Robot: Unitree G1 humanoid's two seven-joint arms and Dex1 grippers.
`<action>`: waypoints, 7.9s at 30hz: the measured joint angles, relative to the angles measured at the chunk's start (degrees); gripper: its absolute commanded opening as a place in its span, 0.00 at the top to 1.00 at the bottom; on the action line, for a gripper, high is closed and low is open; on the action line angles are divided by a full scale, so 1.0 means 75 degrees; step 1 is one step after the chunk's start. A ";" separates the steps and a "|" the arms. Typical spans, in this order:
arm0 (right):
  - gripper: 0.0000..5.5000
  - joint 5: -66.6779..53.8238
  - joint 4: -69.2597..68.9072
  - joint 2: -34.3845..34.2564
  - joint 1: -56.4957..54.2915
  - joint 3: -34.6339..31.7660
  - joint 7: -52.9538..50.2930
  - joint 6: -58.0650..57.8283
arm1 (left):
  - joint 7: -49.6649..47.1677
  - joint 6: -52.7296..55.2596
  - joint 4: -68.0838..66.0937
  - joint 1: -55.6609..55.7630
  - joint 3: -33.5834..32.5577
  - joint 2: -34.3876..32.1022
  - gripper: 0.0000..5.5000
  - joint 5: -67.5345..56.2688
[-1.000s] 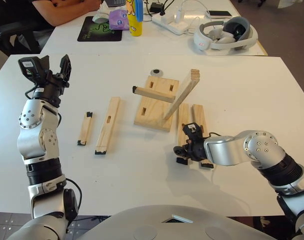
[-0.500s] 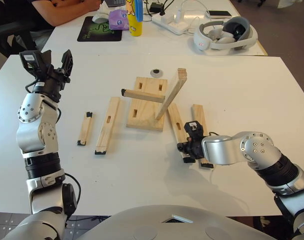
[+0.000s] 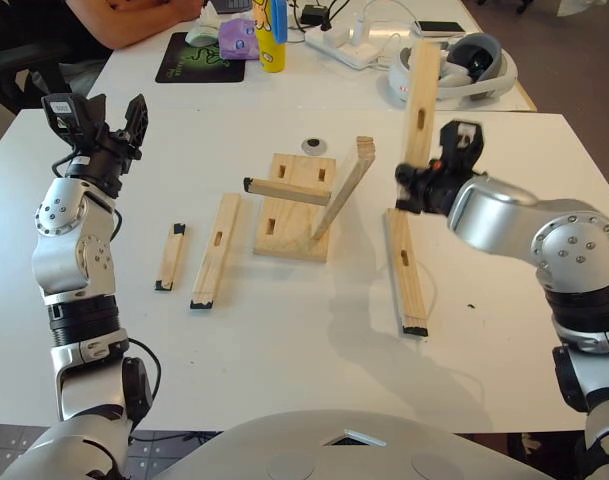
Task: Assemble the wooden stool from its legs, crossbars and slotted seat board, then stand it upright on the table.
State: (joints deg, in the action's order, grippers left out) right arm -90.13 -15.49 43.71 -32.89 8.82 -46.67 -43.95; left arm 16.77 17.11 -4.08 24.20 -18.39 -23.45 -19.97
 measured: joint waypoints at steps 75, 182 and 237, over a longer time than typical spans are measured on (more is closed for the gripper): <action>0.63 0.4213 -0.0228 0.0355 -0.0272 -0.0599 1.5507 -0.1913 | 0.5133 0.7080 0.0934 0.3408 0.1334 -0.2076 0.20 -0.6835; 1.00 1.2191 0.0676 -0.2960 0.3332 0.1451 0.9633 0.1187 | 0.5063 0.2240 0.0610 0.0441 0.1096 -0.2422 0.62 -0.1685; 1.00 1.1351 0.0969 -0.5084 0.3200 0.0879 0.8177 0.0619 | 0.8047 0.0780 -0.0949 0.2366 0.3535 -0.2400 0.62 -0.0027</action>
State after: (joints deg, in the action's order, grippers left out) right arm -4.99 -8.22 5.58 -8.89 15.41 14.65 -39.31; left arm 77.12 22.96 -11.20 41.94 8.12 -41.45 -20.17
